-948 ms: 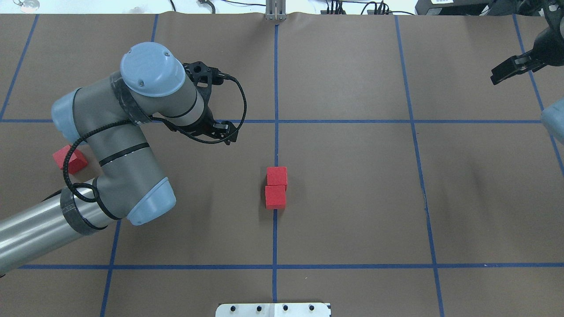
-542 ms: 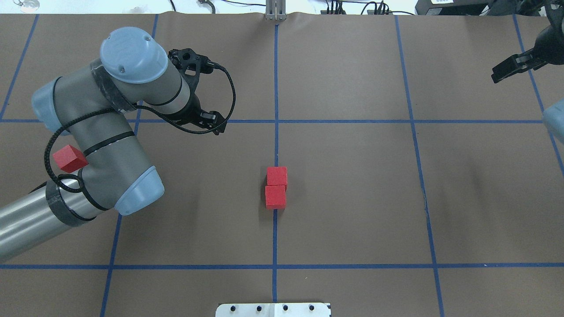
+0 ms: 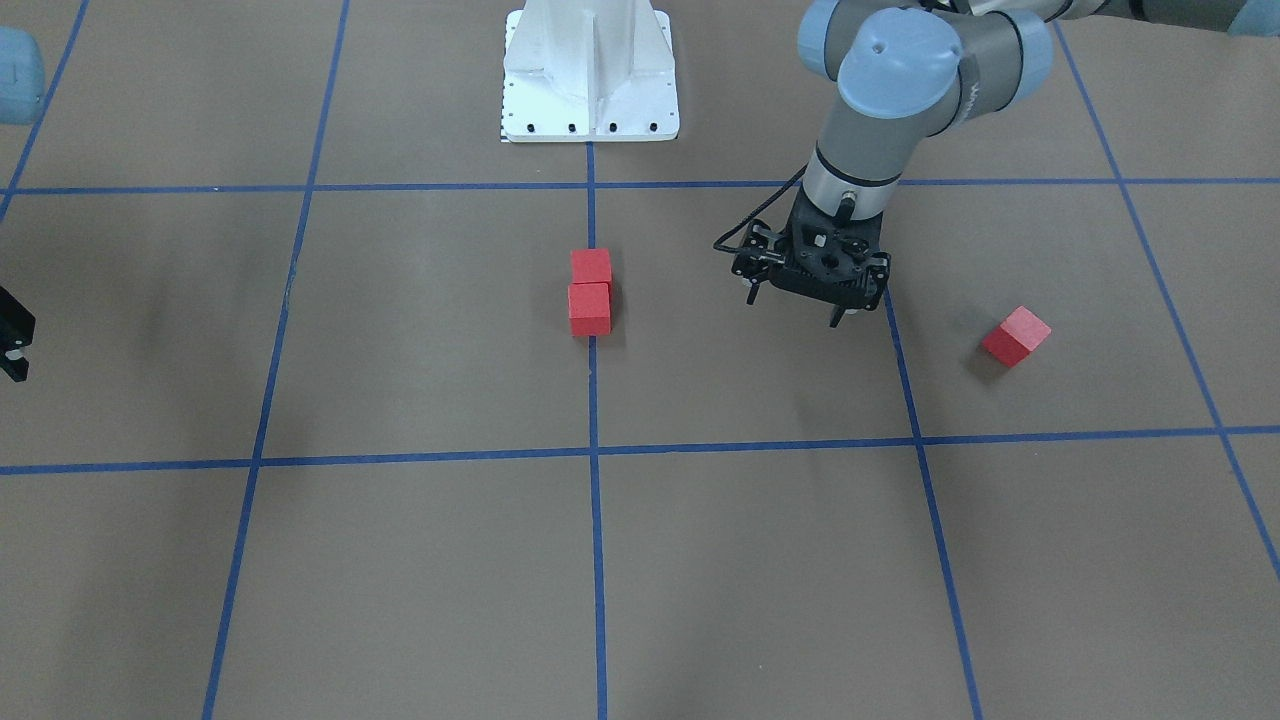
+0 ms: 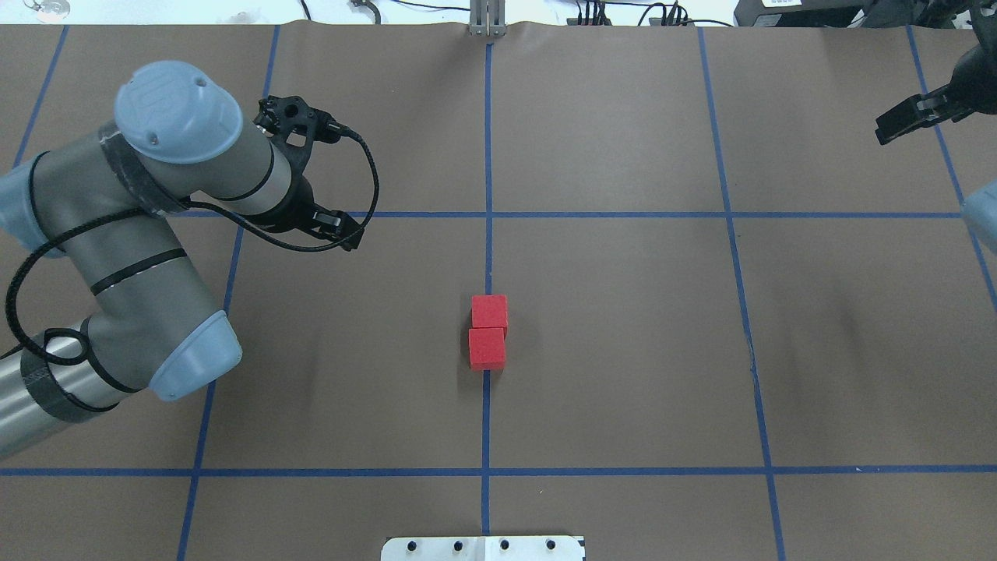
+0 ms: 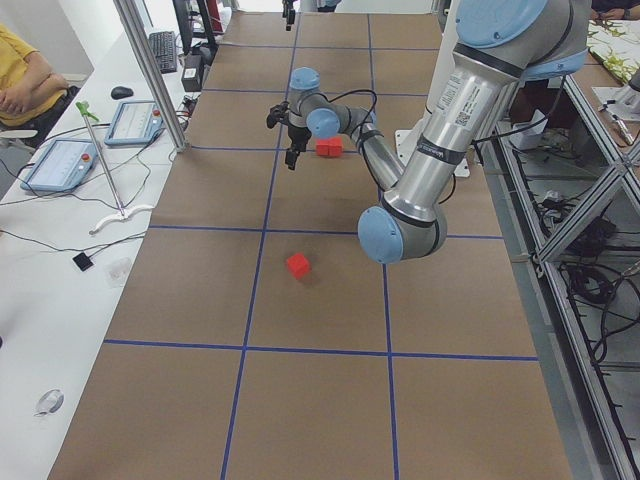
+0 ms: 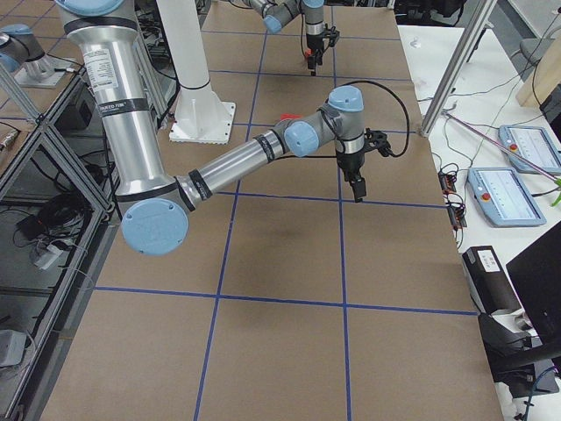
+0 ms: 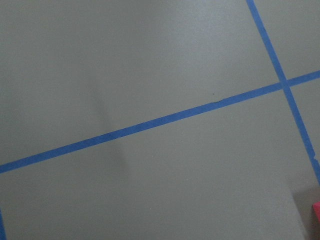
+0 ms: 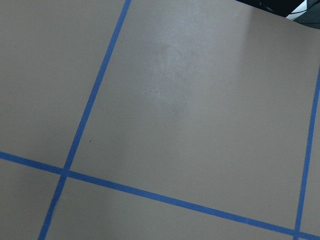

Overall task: Form red blocks into L shape at center
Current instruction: 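Raise the left gripper and move it toward the outermost red cube, then lower the left gripper onto the outermost red cube and grasp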

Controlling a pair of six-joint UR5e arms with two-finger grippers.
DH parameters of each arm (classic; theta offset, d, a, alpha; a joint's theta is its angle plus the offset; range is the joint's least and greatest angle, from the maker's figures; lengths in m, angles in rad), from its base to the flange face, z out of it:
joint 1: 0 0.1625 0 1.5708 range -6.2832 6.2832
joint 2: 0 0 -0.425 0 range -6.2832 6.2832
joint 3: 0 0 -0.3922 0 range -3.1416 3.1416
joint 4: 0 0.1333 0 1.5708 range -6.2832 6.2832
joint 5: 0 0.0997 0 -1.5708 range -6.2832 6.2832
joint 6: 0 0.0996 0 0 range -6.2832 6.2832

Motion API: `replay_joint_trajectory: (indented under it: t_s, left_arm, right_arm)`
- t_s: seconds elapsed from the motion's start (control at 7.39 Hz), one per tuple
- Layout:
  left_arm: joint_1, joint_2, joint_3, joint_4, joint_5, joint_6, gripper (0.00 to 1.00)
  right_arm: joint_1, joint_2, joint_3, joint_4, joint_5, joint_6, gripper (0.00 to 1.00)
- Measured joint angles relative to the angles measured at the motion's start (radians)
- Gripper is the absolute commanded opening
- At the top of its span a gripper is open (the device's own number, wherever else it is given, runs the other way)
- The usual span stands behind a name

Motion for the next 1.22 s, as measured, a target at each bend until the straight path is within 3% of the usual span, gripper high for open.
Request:
replay_joint_trajectory:
  t_s: [0.68, 1.22]
  left_arm:
    - [-0.173, 0.253, -0.086, -0.027, -0.17, 0.276, 1.0]
    - [-0.241, 0.381, -0.106, -0.133, -0.231, 0.291, 1.0]
  right_arm:
    - [-0.001, -0.007, 0.019, 0.001, -0.028, -0.001, 0.99]
    - [-0.002, -0.025, 0.007, 0.0, -0.018, 0.002, 1.0]
